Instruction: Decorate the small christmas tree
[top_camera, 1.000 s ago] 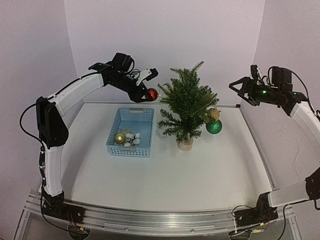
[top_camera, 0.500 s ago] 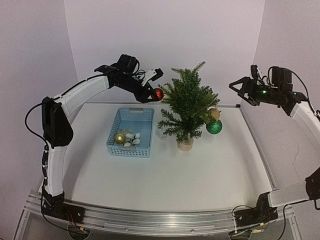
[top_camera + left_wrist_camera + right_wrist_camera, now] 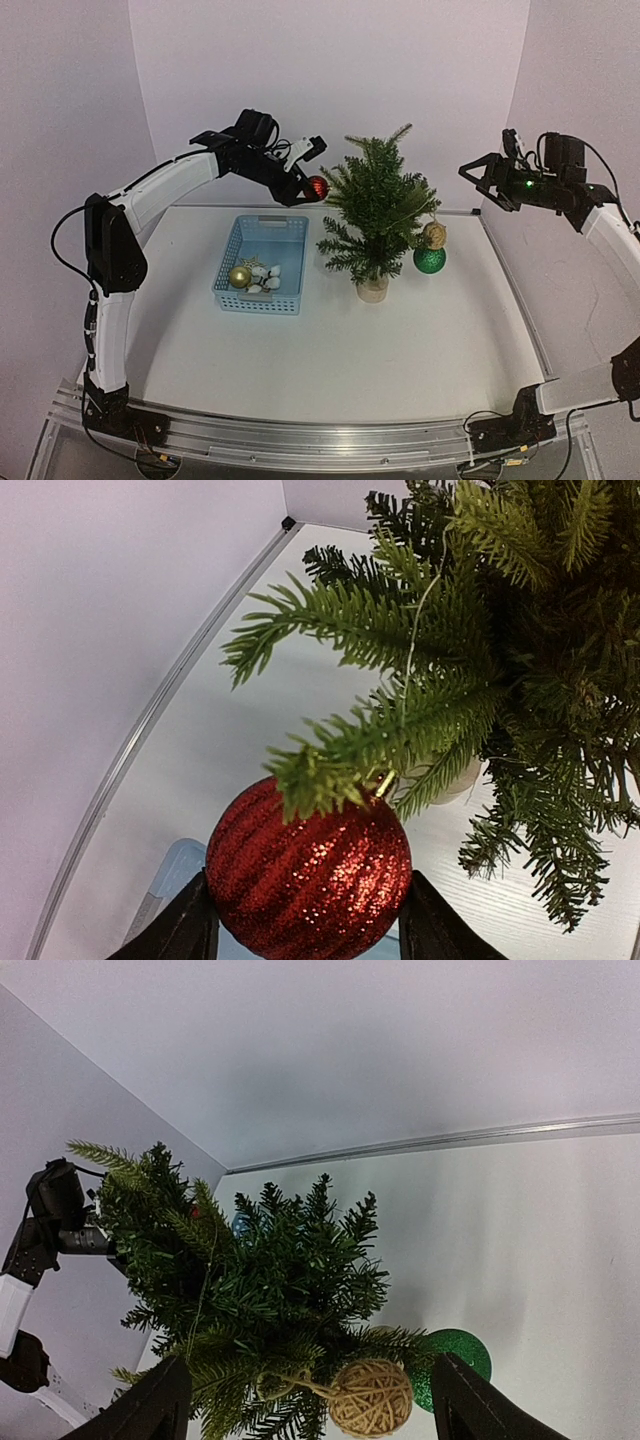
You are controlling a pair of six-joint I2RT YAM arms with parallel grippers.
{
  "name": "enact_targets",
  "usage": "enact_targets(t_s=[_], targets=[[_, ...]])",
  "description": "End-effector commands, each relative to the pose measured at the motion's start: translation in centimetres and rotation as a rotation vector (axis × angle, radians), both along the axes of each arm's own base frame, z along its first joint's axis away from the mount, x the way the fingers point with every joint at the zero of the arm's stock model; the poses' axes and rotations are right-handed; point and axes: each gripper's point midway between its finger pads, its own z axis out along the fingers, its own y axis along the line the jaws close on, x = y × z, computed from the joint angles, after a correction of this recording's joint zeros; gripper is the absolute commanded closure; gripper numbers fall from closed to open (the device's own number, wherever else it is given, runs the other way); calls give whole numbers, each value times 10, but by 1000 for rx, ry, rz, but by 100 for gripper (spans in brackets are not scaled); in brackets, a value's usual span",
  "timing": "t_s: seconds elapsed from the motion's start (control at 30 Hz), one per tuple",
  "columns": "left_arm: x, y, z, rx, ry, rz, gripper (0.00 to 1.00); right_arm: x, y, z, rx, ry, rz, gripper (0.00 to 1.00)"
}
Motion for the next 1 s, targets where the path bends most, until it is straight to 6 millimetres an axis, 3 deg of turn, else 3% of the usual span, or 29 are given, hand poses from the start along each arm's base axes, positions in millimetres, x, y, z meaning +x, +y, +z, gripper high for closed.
enact_targets(t_s=[0.0,0.13,0.4,0.47,0.7,0.87,0.97], targets=[[-3,-1,11,-32,-3,-10,37,-3,1,21,18,-56,8,18],[-4,2,11,-38,9,-10,26,-2,2,21,21,-55,14,18],[-8,5,12,-37,21,-23,20,-1,2,27,20,-68,16,18],[-10,7,13,-31,22,-26,12,-1,2,27,20,-69,16,18],[-9,20,24,-20,-6,-8,4,0,4,30,25,-71,23,18],[-17,42,36,2,-7,-16,1,-2,5,31,32,-70,30,18],[-23,67,42,2,26,-26,1,-3,5,31,37,-70,33,18]])
